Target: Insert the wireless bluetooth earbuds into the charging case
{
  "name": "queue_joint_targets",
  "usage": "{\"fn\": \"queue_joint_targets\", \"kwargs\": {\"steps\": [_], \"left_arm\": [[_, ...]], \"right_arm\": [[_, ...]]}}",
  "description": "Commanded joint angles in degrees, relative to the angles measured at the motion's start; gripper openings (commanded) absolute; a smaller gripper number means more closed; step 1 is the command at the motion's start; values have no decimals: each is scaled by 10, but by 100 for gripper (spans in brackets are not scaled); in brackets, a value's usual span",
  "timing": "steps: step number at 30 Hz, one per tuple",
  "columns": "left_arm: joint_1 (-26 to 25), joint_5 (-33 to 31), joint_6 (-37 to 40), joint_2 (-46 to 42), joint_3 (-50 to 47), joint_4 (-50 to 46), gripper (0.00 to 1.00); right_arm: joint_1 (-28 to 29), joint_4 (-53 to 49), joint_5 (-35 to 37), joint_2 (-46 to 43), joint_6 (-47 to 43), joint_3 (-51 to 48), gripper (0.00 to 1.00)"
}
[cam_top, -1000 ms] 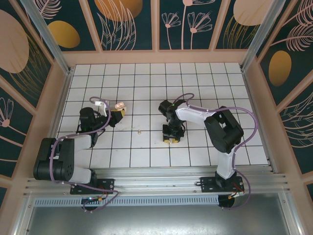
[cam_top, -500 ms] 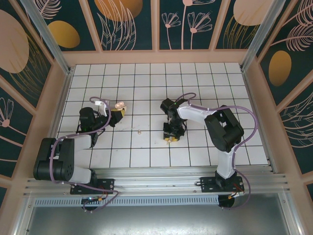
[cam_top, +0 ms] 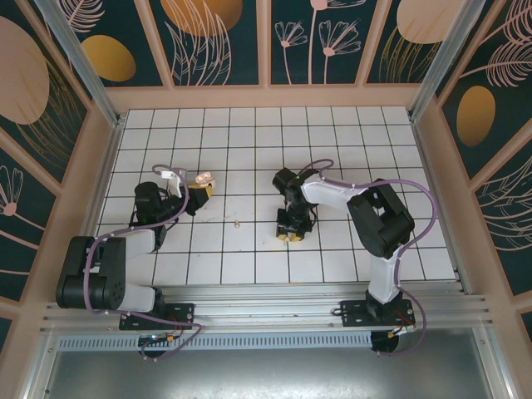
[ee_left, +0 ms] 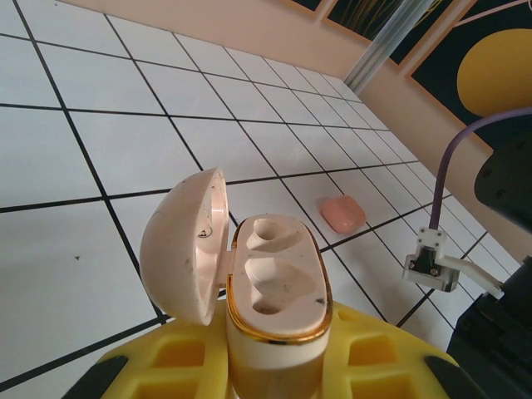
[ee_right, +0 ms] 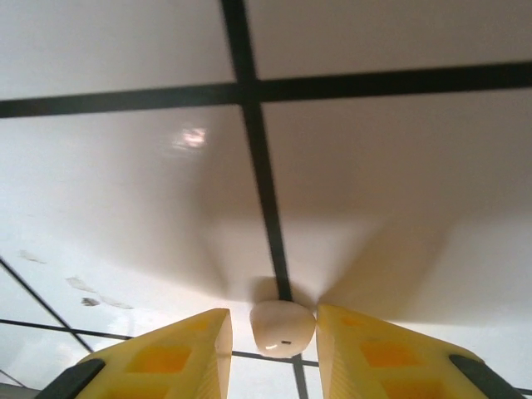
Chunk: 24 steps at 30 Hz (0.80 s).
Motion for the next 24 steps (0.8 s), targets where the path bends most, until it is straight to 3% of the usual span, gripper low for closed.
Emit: {"fn": "queue_joint_targets", "kwargs": {"steps": [1, 8, 17, 24], "left_arm": [[-2, 14, 14, -14, 9, 1, 15], [-2, 15, 16, -14, 13, -5, 15], [-2, 16, 16, -12, 13, -7, 15], [-2, 14, 22, -14, 16, -19, 15]], "right_arm": [[6, 17, 1, 0, 12, 24, 33], [6, -21, 24, -12, 8, 25, 40], [14, -77, 29, 16, -70, 51, 40], [15, -77, 27, 38, -82, 65, 36]]}}
